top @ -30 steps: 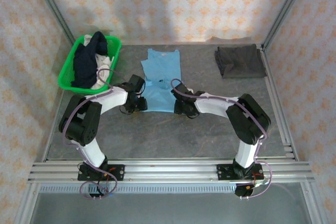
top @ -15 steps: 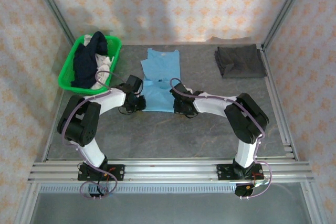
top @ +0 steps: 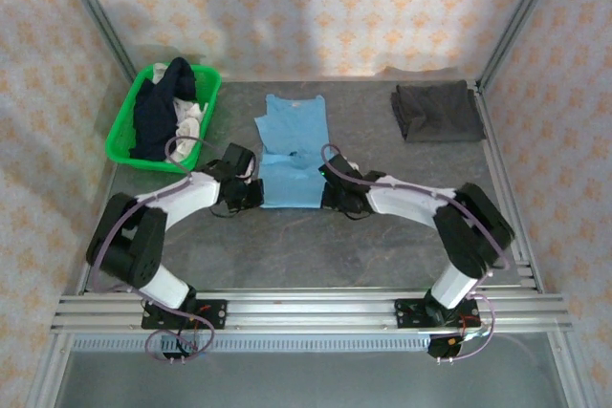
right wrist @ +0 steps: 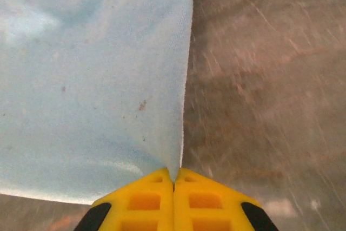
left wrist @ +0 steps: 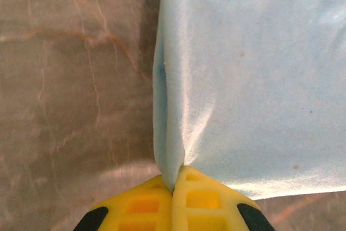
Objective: Fold and stack the t-shirts
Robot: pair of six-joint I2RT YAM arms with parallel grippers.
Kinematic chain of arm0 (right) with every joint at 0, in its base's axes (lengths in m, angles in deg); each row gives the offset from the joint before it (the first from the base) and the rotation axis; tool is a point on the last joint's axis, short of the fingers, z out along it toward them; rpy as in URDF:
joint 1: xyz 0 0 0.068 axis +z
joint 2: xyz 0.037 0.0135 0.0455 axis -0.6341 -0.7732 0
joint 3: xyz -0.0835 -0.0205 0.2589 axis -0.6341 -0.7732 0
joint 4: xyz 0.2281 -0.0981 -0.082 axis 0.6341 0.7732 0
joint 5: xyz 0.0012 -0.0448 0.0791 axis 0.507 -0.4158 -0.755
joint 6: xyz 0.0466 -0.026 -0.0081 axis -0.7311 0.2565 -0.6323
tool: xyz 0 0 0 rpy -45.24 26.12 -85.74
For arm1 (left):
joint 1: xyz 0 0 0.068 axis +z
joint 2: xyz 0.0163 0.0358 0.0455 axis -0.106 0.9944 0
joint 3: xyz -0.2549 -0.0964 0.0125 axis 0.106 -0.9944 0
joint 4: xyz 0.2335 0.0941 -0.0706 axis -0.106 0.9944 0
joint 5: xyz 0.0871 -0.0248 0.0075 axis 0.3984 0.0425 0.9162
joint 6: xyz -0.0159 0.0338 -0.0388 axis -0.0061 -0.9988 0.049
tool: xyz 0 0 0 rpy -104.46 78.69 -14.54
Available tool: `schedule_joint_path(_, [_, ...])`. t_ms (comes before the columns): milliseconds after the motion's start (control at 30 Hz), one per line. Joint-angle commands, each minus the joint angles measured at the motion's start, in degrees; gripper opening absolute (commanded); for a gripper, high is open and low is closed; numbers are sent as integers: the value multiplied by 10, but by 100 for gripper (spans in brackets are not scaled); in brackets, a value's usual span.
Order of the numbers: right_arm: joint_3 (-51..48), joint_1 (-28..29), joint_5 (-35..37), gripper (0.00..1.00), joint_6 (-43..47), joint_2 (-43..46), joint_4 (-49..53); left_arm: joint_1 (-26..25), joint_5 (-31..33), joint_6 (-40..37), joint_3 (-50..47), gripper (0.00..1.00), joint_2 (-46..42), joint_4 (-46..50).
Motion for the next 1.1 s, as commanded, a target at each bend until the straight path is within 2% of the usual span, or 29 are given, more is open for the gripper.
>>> schedule_joint_path(0, [-39, 13, -8, 0, -2, 63, 35, -17, 22, -1, -27, 0, -58, 57])
schedule_joint_path(100, [-50, 26, 8, 0, -5, 132, 82, -25, 30, 20, -53, 0, -134, 86])
schedule_joint_path(200, [-44, 27, -8, 0, -13, 200, 102, -31, 40, 37, -50, 0, -222, 124])
schedule_joint_path(367, [22, 27, 8, 0, 4, 244, 138, -36, 77, 41, 0, 0, -298, 172])
schedule_joint_path(600, [126, 11, 53, 0, 35, 176, 137, -29, 107, 24, 91, 0, -212, 169])
schedule_joint_path(733, [152, -23, 19, 0, 27, 123, 115, -10, 124, 13, 142, 0, -158, 166])
schedule_joint_path(933, [175, -68, -3, 0, 22, 55, 93, 23, 124, -8, 213, 0, -59, 164])
schedule_joint_path(1067, [193, -102, -45, 0, 20, 1, 68, 43, 121, -18, 253, 0, 9, 163])
